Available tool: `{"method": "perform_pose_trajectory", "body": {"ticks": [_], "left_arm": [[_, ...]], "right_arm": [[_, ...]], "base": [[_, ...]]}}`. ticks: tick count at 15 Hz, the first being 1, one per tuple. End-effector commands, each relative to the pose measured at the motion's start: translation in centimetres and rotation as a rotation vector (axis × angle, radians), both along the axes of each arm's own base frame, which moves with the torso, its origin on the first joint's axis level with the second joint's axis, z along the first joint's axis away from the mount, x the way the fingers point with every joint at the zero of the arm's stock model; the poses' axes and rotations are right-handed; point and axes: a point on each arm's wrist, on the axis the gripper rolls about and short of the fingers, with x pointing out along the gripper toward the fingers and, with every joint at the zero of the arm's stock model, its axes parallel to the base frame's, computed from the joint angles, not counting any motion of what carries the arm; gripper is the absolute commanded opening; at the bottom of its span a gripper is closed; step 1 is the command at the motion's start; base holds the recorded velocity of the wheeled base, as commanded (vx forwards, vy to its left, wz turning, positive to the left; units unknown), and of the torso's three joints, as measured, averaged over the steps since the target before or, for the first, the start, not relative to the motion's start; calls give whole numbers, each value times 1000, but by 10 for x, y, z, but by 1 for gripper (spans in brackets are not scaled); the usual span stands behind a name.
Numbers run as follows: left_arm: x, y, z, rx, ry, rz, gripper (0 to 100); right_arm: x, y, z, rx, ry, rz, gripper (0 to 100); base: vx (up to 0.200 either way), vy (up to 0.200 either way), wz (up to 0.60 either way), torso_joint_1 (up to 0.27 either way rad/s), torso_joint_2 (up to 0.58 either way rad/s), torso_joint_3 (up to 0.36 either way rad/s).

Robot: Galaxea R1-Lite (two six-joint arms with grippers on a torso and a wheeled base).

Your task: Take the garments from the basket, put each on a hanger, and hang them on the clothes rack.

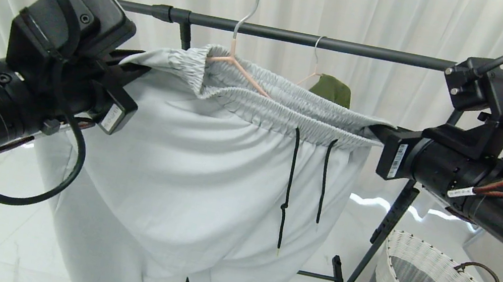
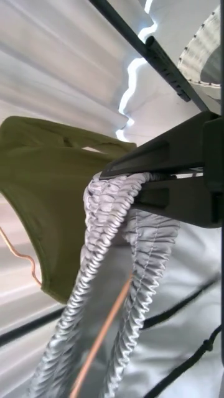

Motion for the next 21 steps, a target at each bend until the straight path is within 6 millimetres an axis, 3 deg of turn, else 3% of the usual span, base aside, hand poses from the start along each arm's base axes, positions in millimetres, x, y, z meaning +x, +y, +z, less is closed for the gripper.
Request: {"method": "perform_pose_trajectory", "body": {"ticks": [1,4,9,10,15,18,21], "left_arm": [[3,-3,-3,-20,22,-7,0],[-3,-15,-4,-164,74,0,0],[-12,-33,-6,-305,127,0,0],[-12,-33,-6,-306,127,-2,0],[-18,-35,-11,-295,144,-30,0],[-19,-38,-14,-300,121,-47,0],[-23,-41,-20,-298,120,-86,0]], "right_arm": [[-21,5,7,4,-7,74,0],[-50,17,2,-47,29,205,0],[-55,15,-3,-164,-8,271,0],[-57,12,-3,-182,8,273,100],[-63,-9,6,-204,-1,244,100],[-55,-26,17,-234,-12,255,100],[-38,-23,32,-267,4,290,100]], "base": [[0,0,0,0,0,0],[0,0,0,0,0,0],[0,0,0,0,0,0],[0,0,0,0,0,0],[0,0,0,0,0,0],[0,0,0,0,0,0],[0,0,0,0,0,0]]}}
